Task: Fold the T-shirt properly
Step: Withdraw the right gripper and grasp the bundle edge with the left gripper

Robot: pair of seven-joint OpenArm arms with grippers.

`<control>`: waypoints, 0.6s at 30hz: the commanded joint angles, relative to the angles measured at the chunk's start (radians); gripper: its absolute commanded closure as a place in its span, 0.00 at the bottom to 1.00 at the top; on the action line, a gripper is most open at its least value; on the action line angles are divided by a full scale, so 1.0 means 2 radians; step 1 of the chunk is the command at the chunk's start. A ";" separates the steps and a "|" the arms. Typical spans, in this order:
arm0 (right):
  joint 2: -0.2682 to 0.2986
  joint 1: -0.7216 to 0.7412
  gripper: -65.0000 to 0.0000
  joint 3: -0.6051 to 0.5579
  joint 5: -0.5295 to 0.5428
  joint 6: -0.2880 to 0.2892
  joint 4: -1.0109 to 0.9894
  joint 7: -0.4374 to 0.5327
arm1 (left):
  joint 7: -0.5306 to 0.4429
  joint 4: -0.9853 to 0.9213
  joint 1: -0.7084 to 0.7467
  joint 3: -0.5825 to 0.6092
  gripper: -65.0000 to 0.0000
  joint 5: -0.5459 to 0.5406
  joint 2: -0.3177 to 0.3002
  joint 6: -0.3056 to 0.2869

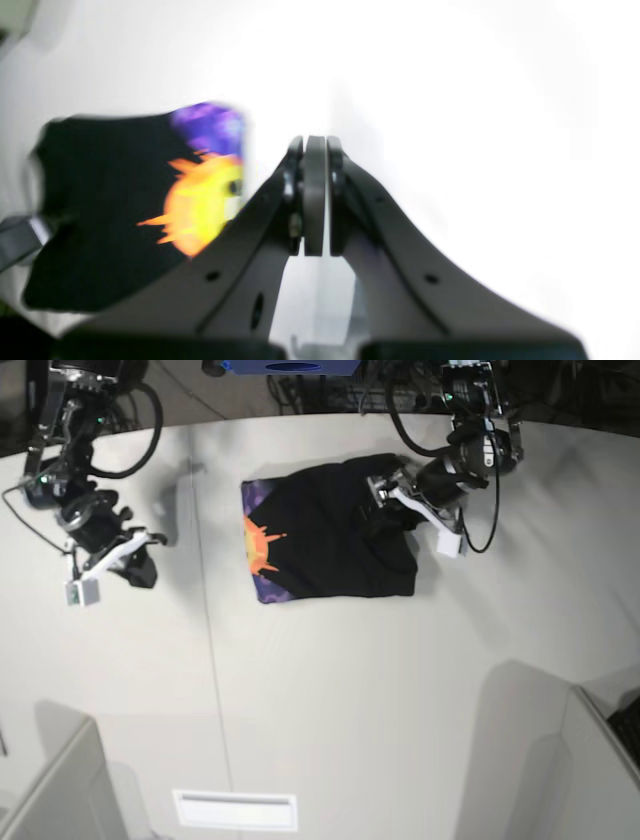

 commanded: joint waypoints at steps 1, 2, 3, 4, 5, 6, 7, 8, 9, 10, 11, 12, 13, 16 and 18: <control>0.005 0.000 1.00 0.007 0.010 0.013 0.008 0.009 | -0.003 0.003 -0.004 -0.001 0.00 0.005 -0.002 -0.003; 0.005 -0.003 1.00 0.016 0.010 0.016 0.008 0.009 | -0.003 -0.004 -0.008 0.000 0.00 0.014 0.001 -0.001; 0.005 -0.005 1.00 0.022 0.010 0.020 0.008 0.009 | -0.003 -0.011 -0.011 0.000 0.00 0.022 0.003 0.000; 0.005 -0.006 1.00 0.026 0.010 0.024 0.008 0.009 | -0.003 -0.017 -0.012 0.000 0.00 0.027 0.003 0.000; 0.005 -0.007 1.00 0.033 0.010 0.028 0.008 0.009 | -0.003 -0.023 -0.016 0.001 0.00 0.032 0.003 0.000; 0.005 -0.007 1.00 0.037 0.010 0.030 0.008 0.009 | -0.003 -0.032 -0.019 0.001 0.00 0.037 0.003 0.000; 0.005 -0.008 1.00 0.041 0.010 0.032 0.008 0.009 | -0.003 -0.040 -0.021 0.001 0.00 0.042 0.003 0.000; 0.005 -0.009 1.00 0.046 0.010 0.033 0.008 0.009 | -0.003 -0.048 -0.024 0.001 0.10 0.048 0.003 0.004; 0.005 -0.010 1.00 0.053 0.010 0.033 0.007 0.009 | -0.003 -0.055 -0.029 0.002 0.22 0.053 0.003 0.010; 0.005 -0.011 1.00 0.059 0.010 0.033 0.007 0.009 | -0.003 -0.063 -0.034 0.004 0.34 0.058 0.003 0.019; 0.005 -0.011 1.00 0.063 0.011 0.033 0.007 0.009 | -0.003 -0.068 -0.036 0.011 0.46 0.062 0.002 0.028; 0.005 -0.012 1.00 0.067 0.011 0.033 0.007 0.009 | -0.003 -0.072 -0.036 0.020 0.57 0.065 0.002 0.036; 0.005 -0.012 1.00 0.071 0.011 0.034 0.007 0.009 | -0.003 -0.072 -0.036 0.029 0.68 0.066 0.000 0.043; 0.005 -0.013 1.00 0.085 0.011 0.034 0.006 0.009 | -0.003 -0.070 -0.037 0.051 1.00 0.066 -0.010 0.069; 0.005 -0.015 1.00 0.092 0.011 0.034 0.006 0.009 | -0.003 -0.074 -0.046 0.061 1.00 0.066 -0.018 0.074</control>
